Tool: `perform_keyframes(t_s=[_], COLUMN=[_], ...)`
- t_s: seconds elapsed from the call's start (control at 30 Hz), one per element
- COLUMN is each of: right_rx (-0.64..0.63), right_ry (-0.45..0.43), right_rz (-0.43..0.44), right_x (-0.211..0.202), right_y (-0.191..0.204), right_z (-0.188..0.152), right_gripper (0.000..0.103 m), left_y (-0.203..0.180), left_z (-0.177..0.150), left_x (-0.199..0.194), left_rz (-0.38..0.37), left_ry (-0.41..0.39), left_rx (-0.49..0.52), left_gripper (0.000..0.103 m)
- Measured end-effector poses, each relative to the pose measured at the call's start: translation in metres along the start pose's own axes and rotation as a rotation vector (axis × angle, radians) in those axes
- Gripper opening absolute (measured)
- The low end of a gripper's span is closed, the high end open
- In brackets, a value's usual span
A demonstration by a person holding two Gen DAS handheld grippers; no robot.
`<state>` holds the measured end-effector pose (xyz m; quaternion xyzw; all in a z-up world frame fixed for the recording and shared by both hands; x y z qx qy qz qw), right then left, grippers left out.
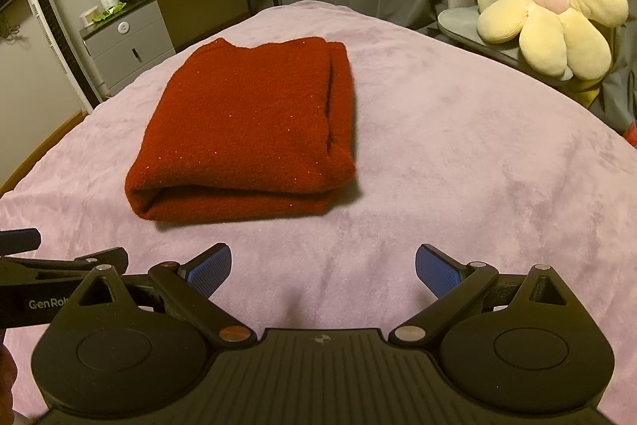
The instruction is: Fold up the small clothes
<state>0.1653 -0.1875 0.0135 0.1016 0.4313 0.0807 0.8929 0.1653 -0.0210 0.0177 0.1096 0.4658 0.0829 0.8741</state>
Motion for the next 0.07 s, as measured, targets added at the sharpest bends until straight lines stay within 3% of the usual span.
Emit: perform_keyframes(t_s=[0.07], right_rx=[0.001], right_ry=[-0.001], right_rz=[0.002], right_x=[0.0001], right_y=[-0.0002], right_z=[0.0001], right_gripper=[0.099], left_y=[0.0001], left_z=[-0.0001], left_x=[0.0], left_rz=[-0.001], left_ry=[0.002], left_rx=[-0.003], left_gripper=[0.103])
Point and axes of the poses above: each gripper's, at about its wrist camera, not at the fingertips, and x roughly the way its jaws point, y to its left, z to its top, the point moved 7 cm from there along x, roughly the way its jaws point, and after that the axes turned 10 degrees about z, right-handed, at the moved point
